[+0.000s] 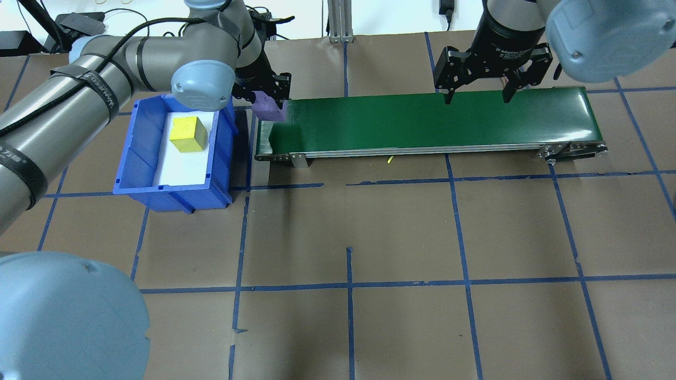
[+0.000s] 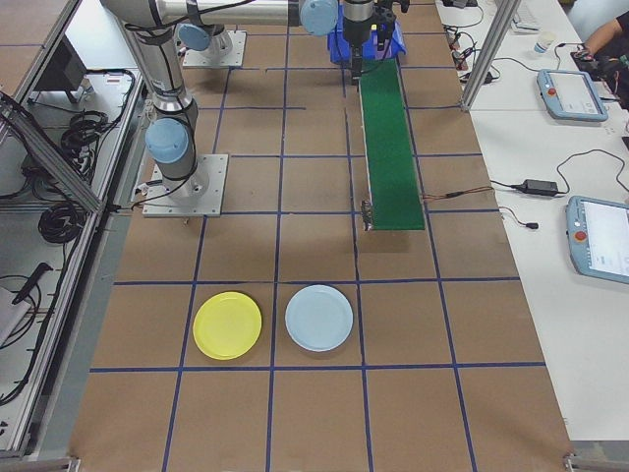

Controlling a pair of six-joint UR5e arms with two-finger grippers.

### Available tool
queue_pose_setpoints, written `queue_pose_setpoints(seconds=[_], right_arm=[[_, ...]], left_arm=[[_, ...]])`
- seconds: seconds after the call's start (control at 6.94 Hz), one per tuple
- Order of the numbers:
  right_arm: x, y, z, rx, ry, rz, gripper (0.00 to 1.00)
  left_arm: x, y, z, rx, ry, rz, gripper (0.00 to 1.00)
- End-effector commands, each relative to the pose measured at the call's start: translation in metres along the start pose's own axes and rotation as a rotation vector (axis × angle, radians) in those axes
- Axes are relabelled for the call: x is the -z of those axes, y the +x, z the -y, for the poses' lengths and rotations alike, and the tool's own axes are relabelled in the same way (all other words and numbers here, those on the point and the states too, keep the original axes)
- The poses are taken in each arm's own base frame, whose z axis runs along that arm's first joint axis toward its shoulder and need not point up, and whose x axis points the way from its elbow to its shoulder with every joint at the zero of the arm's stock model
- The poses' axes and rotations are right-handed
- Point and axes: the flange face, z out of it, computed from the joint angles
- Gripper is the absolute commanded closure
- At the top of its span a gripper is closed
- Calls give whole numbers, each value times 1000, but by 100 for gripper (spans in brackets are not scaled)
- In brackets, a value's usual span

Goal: Move block left to right into plate

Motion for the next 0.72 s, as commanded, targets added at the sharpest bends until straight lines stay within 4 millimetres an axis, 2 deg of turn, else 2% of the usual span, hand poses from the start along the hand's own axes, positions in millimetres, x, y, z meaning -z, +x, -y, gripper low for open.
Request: queue_pose_setpoints(seconds=[0.0, 0.14, 0.29, 0.43, 0.58], right_arm=[[0, 0, 0, 0, 0, 1, 0], [0, 0, 0, 0, 0, 1, 0], [0, 0, 0, 0, 0, 1, 0], [1, 0, 0, 0, 2, 0, 0], [1, 0, 0, 0, 6, 4, 0]], left_arm=[[-16, 12, -6, -16, -30, -6, 46], [-27, 24, -16, -12, -56, -32, 12], [-28, 27, -18, -16, -58, -34, 0], [-17, 27, -19, -12, -42, -35, 0], [17, 27, -23, -15, -6, -31, 0]])
